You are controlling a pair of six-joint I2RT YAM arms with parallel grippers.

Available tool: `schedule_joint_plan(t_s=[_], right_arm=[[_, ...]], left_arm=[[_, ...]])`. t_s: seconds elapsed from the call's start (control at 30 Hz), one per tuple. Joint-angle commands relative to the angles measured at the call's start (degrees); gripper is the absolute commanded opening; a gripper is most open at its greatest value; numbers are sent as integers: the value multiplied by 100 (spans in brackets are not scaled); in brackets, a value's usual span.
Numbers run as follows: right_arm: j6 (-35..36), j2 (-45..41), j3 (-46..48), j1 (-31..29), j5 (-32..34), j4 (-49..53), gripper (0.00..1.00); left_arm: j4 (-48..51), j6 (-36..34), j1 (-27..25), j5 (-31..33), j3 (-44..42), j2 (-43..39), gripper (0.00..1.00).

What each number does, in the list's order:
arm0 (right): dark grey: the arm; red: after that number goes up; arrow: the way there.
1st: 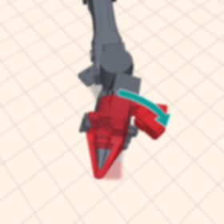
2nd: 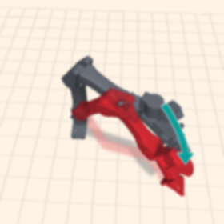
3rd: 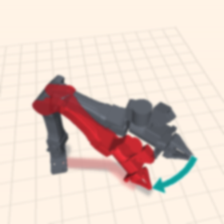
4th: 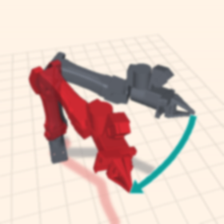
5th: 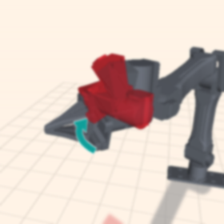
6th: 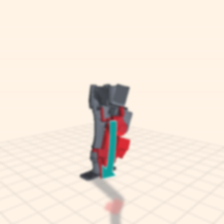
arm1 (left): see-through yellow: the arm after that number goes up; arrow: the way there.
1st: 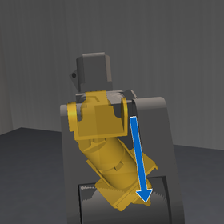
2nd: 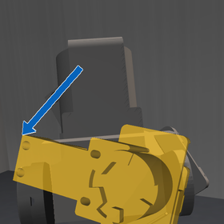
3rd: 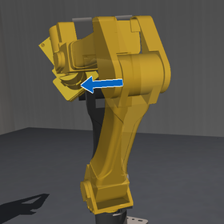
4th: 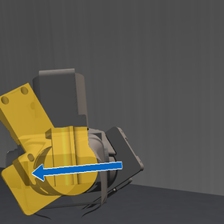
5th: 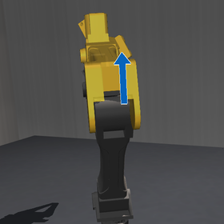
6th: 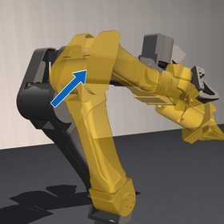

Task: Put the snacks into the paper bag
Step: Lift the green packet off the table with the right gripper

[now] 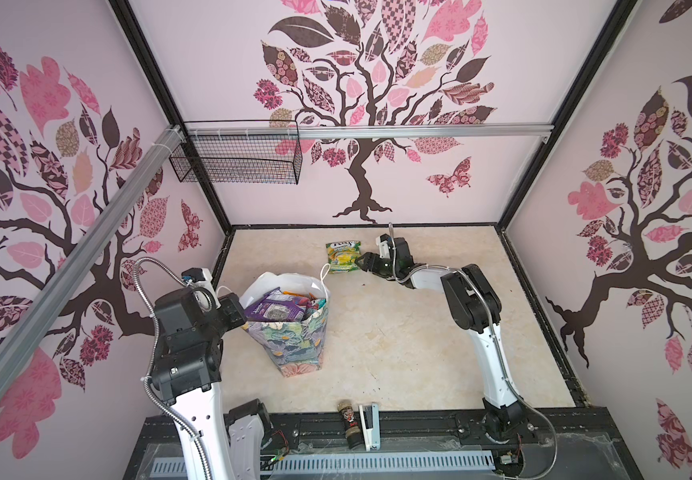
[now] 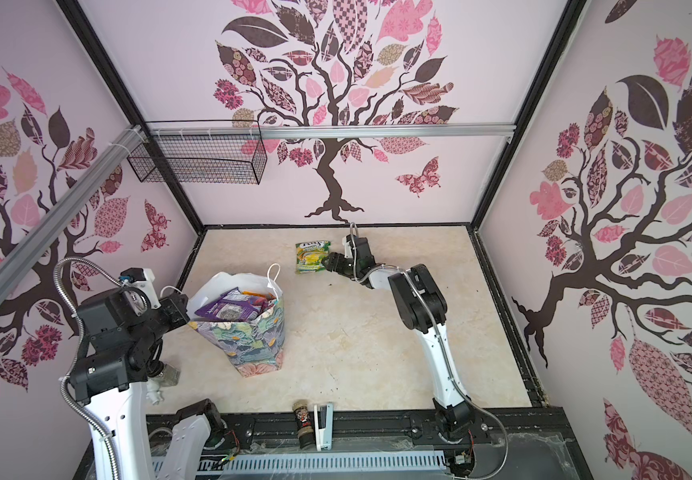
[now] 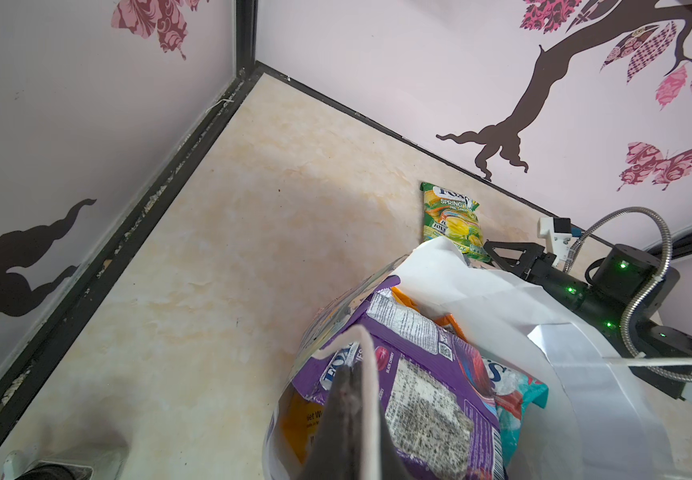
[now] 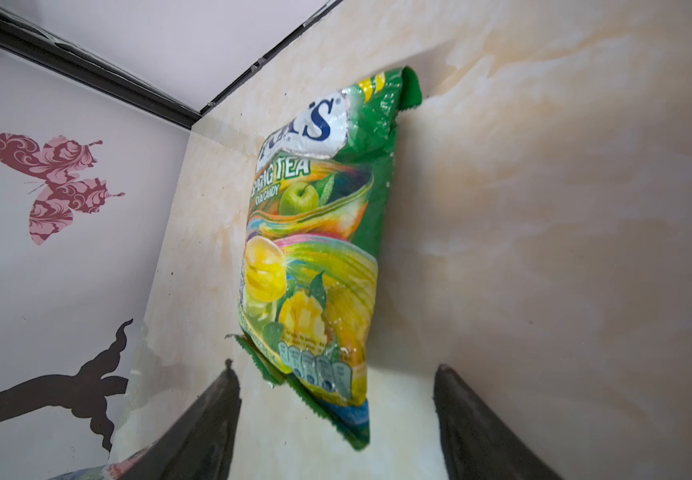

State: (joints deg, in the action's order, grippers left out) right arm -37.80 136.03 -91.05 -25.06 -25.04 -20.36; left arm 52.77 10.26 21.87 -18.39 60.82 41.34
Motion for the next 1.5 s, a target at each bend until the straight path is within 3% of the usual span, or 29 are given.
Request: schedule_joint_plan(t_s=[0.0, 0.43, 0.57, 0.93, 1.17, 1.47], right_arm=[[-119, 286, -272, -38, 121, 40, 72], [-54, 465, -710, -166, 274, 384, 54], [-28, 407, -770, -164, 319, 442, 44], [165, -112, -560, -157, 286, 536, 1], [220, -815, -106, -99, 325, 599, 0], [221, -1935, 849, -95, 192, 395, 0]], left_arm=[[-137, -95, 28, -103, -161, -34, 0], [-162, -134, 19, -121, -178, -41, 0], [-148, -154, 19, -65, -191, -64, 0], [-144, -200, -7, -43, -192, -201, 0], [-119, -204, -73, -120, -220, -228, 0], [89, -267, -539, 145, -124, -266, 0]])
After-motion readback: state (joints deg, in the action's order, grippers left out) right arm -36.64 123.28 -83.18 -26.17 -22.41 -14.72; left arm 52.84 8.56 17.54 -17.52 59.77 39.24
